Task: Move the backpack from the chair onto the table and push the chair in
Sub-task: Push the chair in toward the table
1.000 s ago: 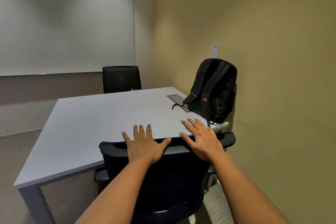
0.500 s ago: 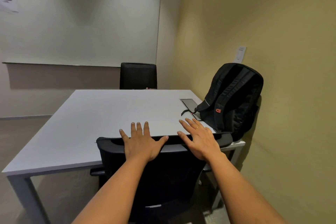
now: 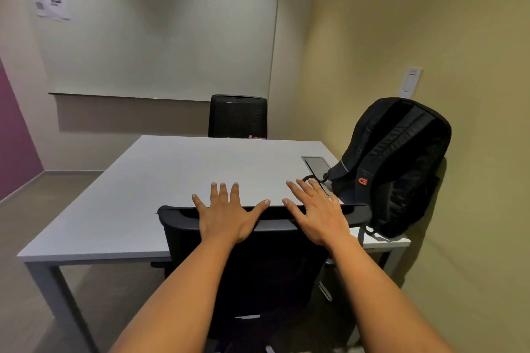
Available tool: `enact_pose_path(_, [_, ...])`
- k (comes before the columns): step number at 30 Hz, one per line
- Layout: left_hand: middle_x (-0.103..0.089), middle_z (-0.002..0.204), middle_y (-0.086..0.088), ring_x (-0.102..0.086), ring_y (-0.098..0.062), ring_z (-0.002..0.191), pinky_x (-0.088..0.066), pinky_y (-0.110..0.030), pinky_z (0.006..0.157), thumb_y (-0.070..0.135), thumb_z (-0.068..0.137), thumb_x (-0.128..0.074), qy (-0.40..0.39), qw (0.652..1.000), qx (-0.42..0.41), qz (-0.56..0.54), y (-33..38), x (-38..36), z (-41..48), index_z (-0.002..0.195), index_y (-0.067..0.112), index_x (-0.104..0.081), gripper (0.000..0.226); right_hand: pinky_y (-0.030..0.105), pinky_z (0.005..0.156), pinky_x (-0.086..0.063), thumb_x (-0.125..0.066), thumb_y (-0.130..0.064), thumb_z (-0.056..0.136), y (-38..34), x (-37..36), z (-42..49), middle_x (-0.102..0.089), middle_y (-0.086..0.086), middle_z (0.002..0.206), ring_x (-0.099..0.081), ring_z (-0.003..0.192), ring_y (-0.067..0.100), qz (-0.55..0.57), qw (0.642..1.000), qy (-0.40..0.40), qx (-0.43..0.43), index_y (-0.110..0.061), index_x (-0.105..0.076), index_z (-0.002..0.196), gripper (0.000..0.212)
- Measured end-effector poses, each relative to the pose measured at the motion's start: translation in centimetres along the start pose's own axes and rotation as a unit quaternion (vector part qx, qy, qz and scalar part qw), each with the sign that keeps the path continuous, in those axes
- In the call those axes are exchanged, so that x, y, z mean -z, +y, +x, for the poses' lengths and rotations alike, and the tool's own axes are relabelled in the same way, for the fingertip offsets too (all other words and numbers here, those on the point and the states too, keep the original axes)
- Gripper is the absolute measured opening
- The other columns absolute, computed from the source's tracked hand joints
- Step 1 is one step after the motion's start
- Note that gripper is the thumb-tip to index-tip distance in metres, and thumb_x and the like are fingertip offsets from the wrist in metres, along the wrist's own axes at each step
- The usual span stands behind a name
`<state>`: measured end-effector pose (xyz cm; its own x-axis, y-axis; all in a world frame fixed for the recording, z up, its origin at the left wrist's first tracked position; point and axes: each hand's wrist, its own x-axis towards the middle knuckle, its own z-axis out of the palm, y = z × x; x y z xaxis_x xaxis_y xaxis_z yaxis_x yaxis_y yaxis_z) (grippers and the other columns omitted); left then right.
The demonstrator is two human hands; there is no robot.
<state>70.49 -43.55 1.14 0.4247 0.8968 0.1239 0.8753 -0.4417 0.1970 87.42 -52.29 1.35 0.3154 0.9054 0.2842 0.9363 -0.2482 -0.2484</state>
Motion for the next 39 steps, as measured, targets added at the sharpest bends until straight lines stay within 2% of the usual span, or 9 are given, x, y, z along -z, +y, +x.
enact_pose_path(11, [-0.007, 0.157, -0.004, 0.004, -0.022, 0.144, -0.002, -0.059, 0.111, 0.083, 0.071, -0.011, -0.010, 1.000, -0.025, -0.016, -2.4, 0.3, 3.3, 0.147, 0.023, -0.006, 0.096, 0.053, 0.112, -0.012, -0.023, -0.061, 0.089, -1.6, -1.5, 2.3, -0.021, -0.004, 0.154, -0.007, 0.142, 0.016, -0.001, 1.000, 0.023, -0.013, -0.037, -0.017, 0.142, 0.059])
enact_pose_path(21, [-0.009, 0.157, -0.004, 0.003, -0.023, 0.144, -0.001, -0.060, 0.111, 0.081, 0.074, -0.012, -0.023, 0.998, -0.055, -0.022, -2.2, 0.6, 2.9, 0.147, 0.024, -0.008, 0.093, 0.054, 0.111, -0.009, -0.022, -0.063, 0.088, -1.8, -1.3, 1.8, -0.015, -0.005, 0.155, -0.003, 0.143, 0.015, -0.028, 0.998, 0.010, -0.048, -0.039, -0.014, 0.142, 0.060])
enact_pose_path(30, [-0.011, 0.157, -0.005, 0.001, -0.024, 0.144, -0.002, -0.061, 0.111, 0.080, 0.074, -0.012, -0.031, 0.997, -0.066, -0.019, -2.2, 0.4, 3.1, 0.146, 0.023, -0.010, 0.092, 0.054, 0.111, -0.016, -0.023, -0.061, 0.089, -1.9, -1.4, 1.5, -0.019, -0.004, 0.155, -0.010, 0.142, 0.017, -0.041, 0.996, 0.015, -0.071, -0.038, -0.017, 0.142, 0.058])
enact_pose_path(39, [-0.013, 0.156, -0.006, -0.001, -0.025, 0.144, -0.003, -0.059, 0.111, 0.080, 0.074, -0.012, -0.021, 0.997, -0.071, -0.019, -2.0, 0.2, 3.3, 0.146, 0.023, -0.010, 0.092, 0.055, 0.110, -0.013, -0.025, -0.061, 0.089, -1.6, -1.4, 1.8, -0.017, -0.004, 0.155, -0.009, 0.142, 0.016, -0.038, 0.996, 0.015, -0.078, -0.038, -0.015, 0.142, 0.059])
